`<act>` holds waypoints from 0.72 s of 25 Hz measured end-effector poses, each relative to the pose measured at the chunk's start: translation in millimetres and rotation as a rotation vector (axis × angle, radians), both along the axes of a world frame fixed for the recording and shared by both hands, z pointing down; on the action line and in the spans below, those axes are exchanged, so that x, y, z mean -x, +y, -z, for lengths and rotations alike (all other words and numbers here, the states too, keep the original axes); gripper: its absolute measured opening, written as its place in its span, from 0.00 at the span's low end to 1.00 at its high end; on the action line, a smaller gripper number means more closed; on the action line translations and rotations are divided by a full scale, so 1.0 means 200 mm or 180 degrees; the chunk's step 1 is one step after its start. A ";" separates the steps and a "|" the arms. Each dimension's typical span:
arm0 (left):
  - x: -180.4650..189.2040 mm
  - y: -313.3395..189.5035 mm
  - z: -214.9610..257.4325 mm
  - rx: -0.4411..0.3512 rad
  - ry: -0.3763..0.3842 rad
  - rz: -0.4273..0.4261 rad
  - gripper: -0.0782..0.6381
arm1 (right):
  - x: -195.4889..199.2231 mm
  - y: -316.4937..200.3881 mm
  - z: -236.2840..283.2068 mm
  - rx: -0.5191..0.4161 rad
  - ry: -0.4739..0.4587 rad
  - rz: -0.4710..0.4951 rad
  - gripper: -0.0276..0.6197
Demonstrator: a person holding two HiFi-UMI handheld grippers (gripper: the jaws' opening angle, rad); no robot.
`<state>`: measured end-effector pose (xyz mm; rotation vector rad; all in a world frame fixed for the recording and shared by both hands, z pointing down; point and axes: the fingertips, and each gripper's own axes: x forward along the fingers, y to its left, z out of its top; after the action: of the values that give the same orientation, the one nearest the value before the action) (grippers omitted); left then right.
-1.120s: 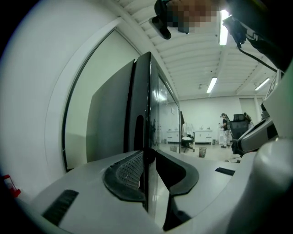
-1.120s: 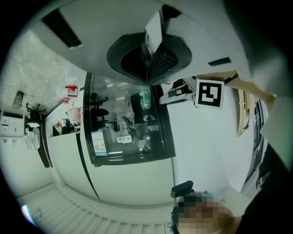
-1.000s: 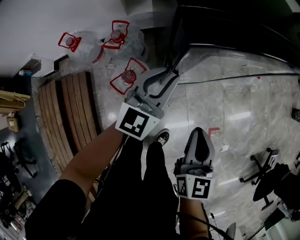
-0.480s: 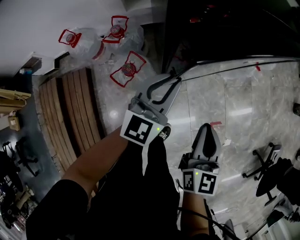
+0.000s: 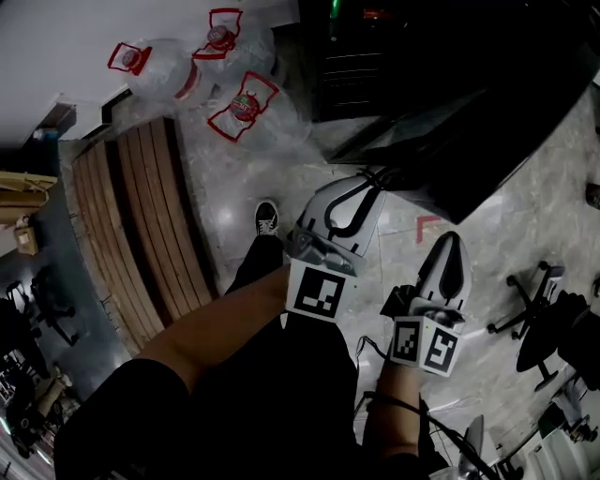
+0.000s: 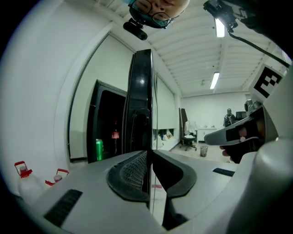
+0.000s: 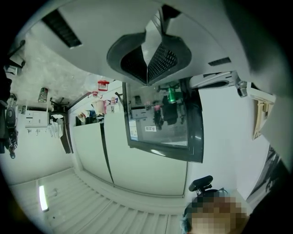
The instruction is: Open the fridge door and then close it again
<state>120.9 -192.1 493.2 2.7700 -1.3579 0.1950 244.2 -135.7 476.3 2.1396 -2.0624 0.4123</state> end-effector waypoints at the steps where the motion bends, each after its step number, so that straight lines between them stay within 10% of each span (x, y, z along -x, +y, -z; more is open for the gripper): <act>1: -0.03 0.03 0.00 0.0008 -0.0009 -0.0015 0.17 | -0.02 0.02 0.00 -0.0020 -0.0004 -0.0012 0.07; 18: -0.11 0.09 -0.02 0.0038 -0.0028 0.0084 0.17 | -0.13 0.08 -0.02 -0.0080 -0.0056 -0.0027 0.07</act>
<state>143.9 -174.9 497.6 2.7431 -1.3899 0.2138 269.6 -119.2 481.1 2.1674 -2.0793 0.4100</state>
